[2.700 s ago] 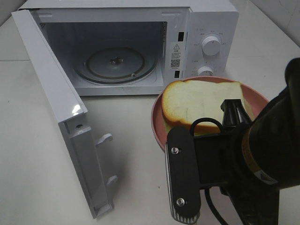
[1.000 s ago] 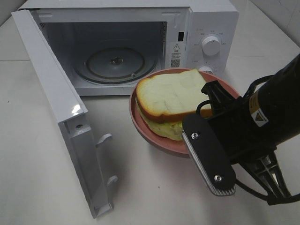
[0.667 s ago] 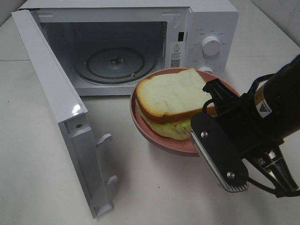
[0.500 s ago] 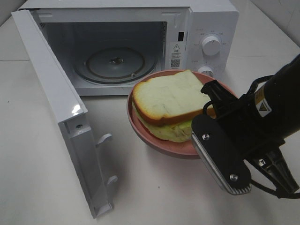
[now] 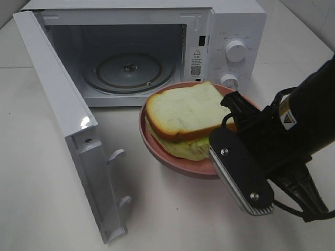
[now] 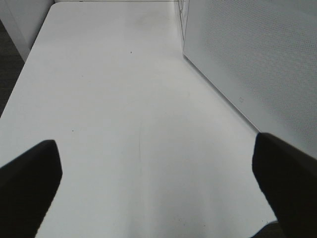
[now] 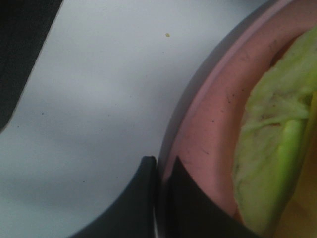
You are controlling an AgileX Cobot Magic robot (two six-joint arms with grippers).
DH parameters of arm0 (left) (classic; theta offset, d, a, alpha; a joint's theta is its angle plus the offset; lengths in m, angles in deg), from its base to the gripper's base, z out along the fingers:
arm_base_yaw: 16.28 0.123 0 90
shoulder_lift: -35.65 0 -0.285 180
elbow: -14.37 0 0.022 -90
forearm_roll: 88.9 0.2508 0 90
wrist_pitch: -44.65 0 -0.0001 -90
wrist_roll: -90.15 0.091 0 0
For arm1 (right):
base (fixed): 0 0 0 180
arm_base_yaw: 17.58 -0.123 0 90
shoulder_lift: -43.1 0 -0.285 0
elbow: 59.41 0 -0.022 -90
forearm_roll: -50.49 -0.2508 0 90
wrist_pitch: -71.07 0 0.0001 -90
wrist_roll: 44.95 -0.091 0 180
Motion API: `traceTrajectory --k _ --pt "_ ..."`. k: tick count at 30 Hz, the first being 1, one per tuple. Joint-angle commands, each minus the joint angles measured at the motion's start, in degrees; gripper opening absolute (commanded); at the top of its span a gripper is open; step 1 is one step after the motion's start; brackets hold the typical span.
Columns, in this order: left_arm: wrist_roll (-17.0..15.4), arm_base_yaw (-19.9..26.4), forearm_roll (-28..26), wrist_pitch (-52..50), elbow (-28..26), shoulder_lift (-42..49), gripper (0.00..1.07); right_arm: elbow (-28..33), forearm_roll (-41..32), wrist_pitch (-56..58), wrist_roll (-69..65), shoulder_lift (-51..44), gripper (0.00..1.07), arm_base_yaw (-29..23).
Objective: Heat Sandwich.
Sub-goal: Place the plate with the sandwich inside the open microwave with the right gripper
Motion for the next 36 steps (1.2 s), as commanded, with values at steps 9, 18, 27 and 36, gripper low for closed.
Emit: traceTrajectory --k 9,18,27,36 --pt "0.06 -0.29 -0.06 0.40 -0.46 0.00 1.00 -4.58 -1.15 -1.66 0.80 4.35 0.00 -0.63" --pt "0.06 -0.29 -0.06 0.40 -0.46 0.00 1.00 -8.02 -1.15 -1.72 2.12 6.99 0.00 -2.01" --pt "0.06 -0.29 -0.06 0.40 -0.46 0.00 1.00 -13.01 -1.20 -1.55 2.69 12.83 0.00 -1.83" --pt "0.06 -0.29 -0.06 0.40 -0.46 0.00 1.00 -18.56 -0.63 -1.43 2.69 17.93 0.00 -1.83"
